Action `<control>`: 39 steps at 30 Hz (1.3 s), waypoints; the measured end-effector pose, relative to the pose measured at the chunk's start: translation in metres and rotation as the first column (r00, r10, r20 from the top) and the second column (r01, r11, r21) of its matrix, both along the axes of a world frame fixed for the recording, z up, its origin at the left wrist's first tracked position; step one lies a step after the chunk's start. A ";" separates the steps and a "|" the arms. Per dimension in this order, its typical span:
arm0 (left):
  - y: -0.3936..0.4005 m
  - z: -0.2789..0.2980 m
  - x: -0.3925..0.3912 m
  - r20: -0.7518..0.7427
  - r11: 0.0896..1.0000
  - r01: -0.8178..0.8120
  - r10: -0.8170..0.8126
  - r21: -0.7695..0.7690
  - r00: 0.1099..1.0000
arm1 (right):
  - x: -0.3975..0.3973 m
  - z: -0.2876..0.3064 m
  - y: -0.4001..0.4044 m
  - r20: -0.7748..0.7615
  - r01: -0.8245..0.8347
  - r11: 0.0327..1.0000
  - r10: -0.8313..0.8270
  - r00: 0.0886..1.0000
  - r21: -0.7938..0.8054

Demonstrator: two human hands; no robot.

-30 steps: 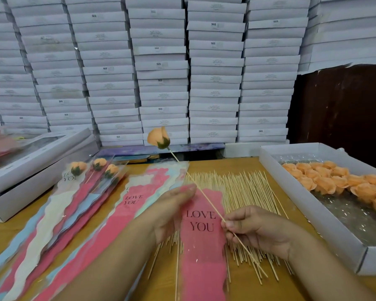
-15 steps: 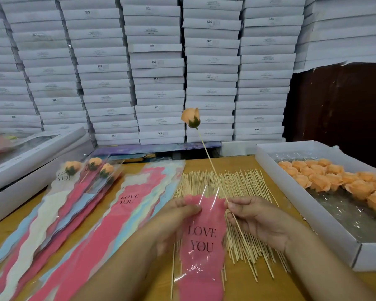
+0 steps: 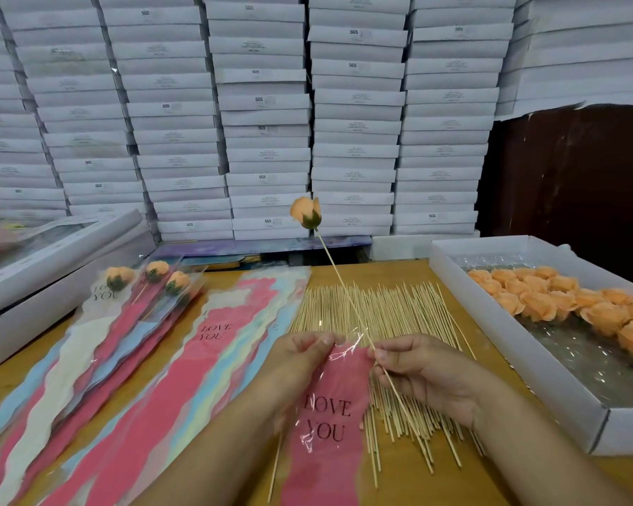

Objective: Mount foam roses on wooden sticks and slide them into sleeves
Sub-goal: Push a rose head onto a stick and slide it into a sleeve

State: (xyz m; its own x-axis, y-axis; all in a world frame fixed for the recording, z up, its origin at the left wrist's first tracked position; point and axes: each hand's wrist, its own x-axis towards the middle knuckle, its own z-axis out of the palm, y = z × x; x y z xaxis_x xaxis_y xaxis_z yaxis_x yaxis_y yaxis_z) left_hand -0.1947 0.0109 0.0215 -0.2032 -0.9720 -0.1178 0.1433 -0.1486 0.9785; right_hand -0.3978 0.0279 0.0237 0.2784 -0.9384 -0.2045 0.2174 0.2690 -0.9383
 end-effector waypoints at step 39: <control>0.005 -0.002 0.009 0.022 0.995 0.098 -0.098 -0.007 0.995 | 0.028 0.068 -0.032 0.200 0.452 0.838 -0.408 0.891 -0.306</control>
State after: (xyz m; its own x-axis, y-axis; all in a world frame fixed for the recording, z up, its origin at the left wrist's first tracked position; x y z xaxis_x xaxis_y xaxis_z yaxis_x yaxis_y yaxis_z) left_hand -0.1854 0.0154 0.0191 -0.2951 -0.9484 -0.1158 0.1075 -0.1534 0.9823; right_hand -0.3694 -0.0044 0.0921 -0.1675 -0.9740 0.1528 0.3557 -0.2043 -0.9120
